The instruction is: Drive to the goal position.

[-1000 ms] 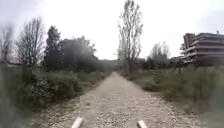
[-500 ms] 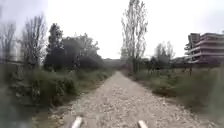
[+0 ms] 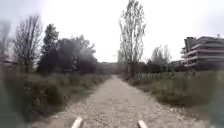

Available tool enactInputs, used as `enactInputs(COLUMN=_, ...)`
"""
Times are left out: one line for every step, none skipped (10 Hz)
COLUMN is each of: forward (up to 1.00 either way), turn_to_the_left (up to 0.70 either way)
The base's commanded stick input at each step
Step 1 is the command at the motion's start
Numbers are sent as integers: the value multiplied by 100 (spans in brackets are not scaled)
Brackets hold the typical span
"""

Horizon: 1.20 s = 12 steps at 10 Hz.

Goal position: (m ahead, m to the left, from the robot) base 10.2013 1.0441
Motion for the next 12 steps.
enactInputs(forward=100, turn_to_the_left=-25)
enactInputs(forward=100, turn_to_the_left=-9)
enactInputs(forward=100, turn_to_the_left=0)
enactInputs(forward=100, turn_to_the_left=-10)
enactInputs(forward=100, turn_to_the_left=-31)
enactInputs(forward=100, turn_to_the_left=-26)
enactInputs(forward=100, turn_to_the_left=-1)
enactInputs(forward=100, turn_to_the_left=0)
enactInputs(forward=100, turn_to_the_left=0)
enactInputs(forward=100, turn_to_the_left=0)
enactInputs(forward=100, turn_to_the_left=-6)
enactInputs(forward=100, turn_to_the_left=-22)
